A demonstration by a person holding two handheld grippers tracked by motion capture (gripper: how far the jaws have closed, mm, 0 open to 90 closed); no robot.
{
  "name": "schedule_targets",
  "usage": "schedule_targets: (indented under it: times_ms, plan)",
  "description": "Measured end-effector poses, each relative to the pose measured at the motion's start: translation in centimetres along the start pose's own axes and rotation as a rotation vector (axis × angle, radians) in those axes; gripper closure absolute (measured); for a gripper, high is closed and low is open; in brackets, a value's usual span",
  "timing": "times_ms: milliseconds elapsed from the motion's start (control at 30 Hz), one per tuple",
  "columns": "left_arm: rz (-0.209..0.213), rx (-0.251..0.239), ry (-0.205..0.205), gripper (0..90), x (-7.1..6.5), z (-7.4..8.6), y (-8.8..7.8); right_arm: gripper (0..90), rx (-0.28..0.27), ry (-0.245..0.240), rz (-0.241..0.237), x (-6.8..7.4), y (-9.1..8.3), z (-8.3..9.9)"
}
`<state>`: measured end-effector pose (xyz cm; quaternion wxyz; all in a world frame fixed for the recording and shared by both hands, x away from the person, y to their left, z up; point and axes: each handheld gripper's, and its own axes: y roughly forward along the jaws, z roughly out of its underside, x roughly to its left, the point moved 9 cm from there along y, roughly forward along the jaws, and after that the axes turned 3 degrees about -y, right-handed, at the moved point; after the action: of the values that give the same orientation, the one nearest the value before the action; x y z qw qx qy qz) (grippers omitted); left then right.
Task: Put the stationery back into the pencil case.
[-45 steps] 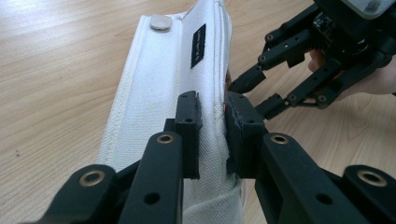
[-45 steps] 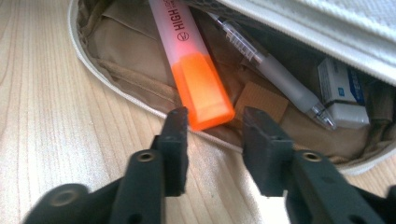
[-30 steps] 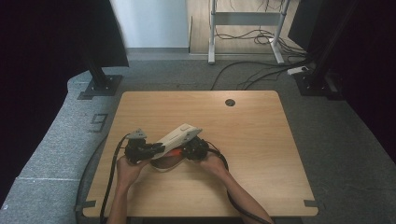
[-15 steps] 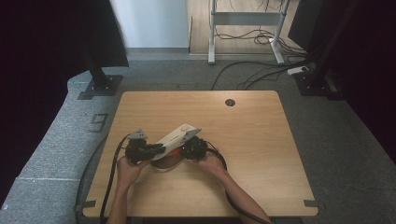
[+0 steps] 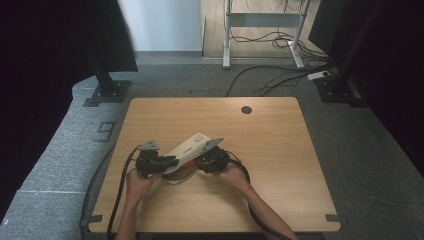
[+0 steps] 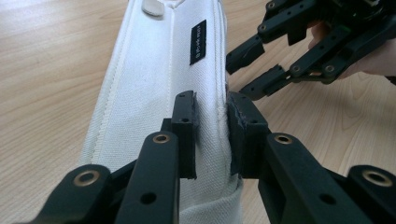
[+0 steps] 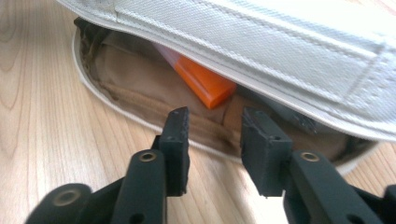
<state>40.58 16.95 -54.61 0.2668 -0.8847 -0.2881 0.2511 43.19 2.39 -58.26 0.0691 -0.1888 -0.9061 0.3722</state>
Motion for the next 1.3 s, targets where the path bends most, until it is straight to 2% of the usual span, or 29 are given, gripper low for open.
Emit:
schedule_targets:
  times_ms: [267, 433, 567, 700, 867, 1033, 1300]
  plan:
    - [0.011, 0.006, 0.000, 71.7, -0.3, 0.4, 0.3, 52.0, -0.008, 0.015, -0.003, -0.4, -1.0, 0.6]
    - [0.011, 0.023, 0.021, 68.8, -0.8, 0.7, 0.8, 46.1, -0.022, 0.020, -0.001, -0.5, -1.8, 0.5]
    - [0.028, 0.057, 0.030, 64.5, -1.2, 1.3, 1.4, 41.8, -0.025, 0.018, 0.003, -0.4, -2.5, 0.5]
    - [0.023, 0.057, 0.040, 59.7, -1.4, 1.6, 2.0, 40.0, -0.024, 0.015, 0.001, -0.4, -2.9, 0.7]
    - [0.032, 0.046, 0.052, 47.1, -1.8, 1.5, 2.0, 35.8, -0.031, 0.024, 0.008, -0.6, -3.6, 1.0]
    - [0.003, 0.050, 0.067, 32.2, -2.0, 1.5, 1.8, 29.9, -0.040, 0.038, 0.018, -0.8, -4.4, 1.2]
    - [0.032, 0.020, 0.032, 19.8, -2.3, 1.1, 0.3, 21.3, -0.050, 0.054, 0.044, -1.2, -6.0, 1.9]
